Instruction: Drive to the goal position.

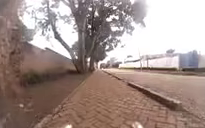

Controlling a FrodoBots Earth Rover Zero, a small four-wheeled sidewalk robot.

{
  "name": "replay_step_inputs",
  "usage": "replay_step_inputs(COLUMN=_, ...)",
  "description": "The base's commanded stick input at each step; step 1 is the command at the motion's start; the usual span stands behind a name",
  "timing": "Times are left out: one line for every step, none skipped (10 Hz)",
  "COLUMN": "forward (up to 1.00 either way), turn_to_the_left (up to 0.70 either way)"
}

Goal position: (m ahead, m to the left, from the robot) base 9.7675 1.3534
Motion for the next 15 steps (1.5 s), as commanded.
replay_step_inputs(forward=0.7, turn_to_the_left=0.0)
replay_step_inputs(forward=0.7, turn_to_the_left=0.0)
replay_step_inputs(forward=0.7, turn_to_the_left=0.0)
replay_step_inputs(forward=0.7, turn_to_the_left=0.0)
replay_step_inputs(forward=0.7, turn_to_the_left=0.0)
replay_step_inputs(forward=0.7, turn_to_the_left=0.1)
replay_step_inputs(forward=0.7, turn_to_the_left=0.13)
replay_step_inputs(forward=0.7, turn_to_the_left=0.0)
replay_step_inputs(forward=0.7, turn_to_the_left=0.0)
replay_step_inputs(forward=0.7, turn_to_the_left=0.0)
replay_step_inputs(forward=0.7, turn_to_the_left=0.0)
replay_step_inputs(forward=0.7, turn_to_the_left=0.0)
replay_step_inputs(forward=0.7, turn_to_the_left=0.0)
replay_step_inputs(forward=0.7, turn_to_the_left=0.0)
replay_step_inputs(forward=0.7, turn_to_the_left=0.0)
